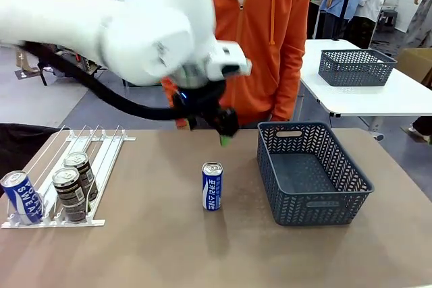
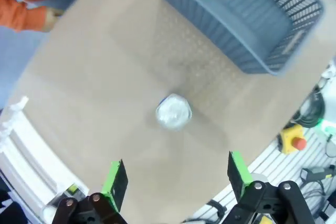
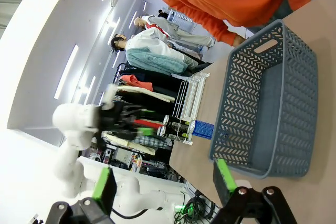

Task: Retrieve and store the cans from the dispenser.
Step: Pick up one can from the Automatic Can Dispenser and place it in the middle of the table.

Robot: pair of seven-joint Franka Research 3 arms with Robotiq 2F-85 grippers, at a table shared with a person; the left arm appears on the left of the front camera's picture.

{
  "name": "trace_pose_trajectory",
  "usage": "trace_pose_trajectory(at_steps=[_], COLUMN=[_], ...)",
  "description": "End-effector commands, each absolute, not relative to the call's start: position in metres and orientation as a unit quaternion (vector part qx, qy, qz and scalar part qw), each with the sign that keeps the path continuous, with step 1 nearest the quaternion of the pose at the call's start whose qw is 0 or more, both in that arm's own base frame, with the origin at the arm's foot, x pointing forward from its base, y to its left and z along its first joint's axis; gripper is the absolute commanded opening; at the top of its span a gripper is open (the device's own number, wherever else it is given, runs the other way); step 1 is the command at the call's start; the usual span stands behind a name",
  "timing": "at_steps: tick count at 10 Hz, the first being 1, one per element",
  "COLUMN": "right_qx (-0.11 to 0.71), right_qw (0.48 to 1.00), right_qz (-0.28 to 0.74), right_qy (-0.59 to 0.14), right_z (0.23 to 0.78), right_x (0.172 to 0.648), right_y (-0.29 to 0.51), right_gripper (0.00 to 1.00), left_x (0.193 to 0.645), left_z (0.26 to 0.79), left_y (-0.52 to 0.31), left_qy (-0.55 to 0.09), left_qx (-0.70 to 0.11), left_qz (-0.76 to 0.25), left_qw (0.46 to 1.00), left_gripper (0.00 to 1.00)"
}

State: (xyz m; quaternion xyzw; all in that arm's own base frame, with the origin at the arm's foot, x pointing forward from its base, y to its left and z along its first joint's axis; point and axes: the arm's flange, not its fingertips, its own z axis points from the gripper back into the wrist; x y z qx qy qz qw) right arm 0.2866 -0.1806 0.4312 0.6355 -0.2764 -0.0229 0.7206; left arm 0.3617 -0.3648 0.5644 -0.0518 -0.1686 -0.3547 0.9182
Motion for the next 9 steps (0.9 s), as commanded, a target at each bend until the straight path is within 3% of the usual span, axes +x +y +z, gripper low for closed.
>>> trace_pose_trajectory(at_steps=[1, 3, 5, 6, 9], right_qx=[0.637, 0.637, 0.637, 0.637, 0.637], right_qw=[0.718, 0.718, 0.718, 0.718, 0.718], right_qz=[-0.018, -0.018, -0.018, -0.018, -0.018], right_qy=[-0.281, -0.281, -0.281, -0.281, -0.281], right_z=[0.435, 0.435, 0.435, 0.435, 0.435], right_x=[0.287, 0.287, 0.287, 0.287, 0.287], right_y=[-0.181, -0.181, -0.181, -0.181, -0.181], right_gripper=[1.00, 1.00, 1.00, 1.00, 1.00], left_x=[0.316, 0.306, 0.297, 0.293, 0.293], left_z=[0.608, 0.630, 0.621, 0.601, 0.514], left_y=[-0.256, -0.142, -0.008, 0.036, 0.123], left_qy=[-0.208, -0.239, -0.248, -0.241, -0.273], left_qx=[-0.097, -0.179, -0.313, -0.357, -0.507], left_qz=[-0.361, -0.304, -0.266, -0.276, -0.167], left_qw=[0.904, 0.905, 0.877, 0.859, 0.801], left_gripper=[1.00, 1.00, 1.00, 1.00, 1.00])
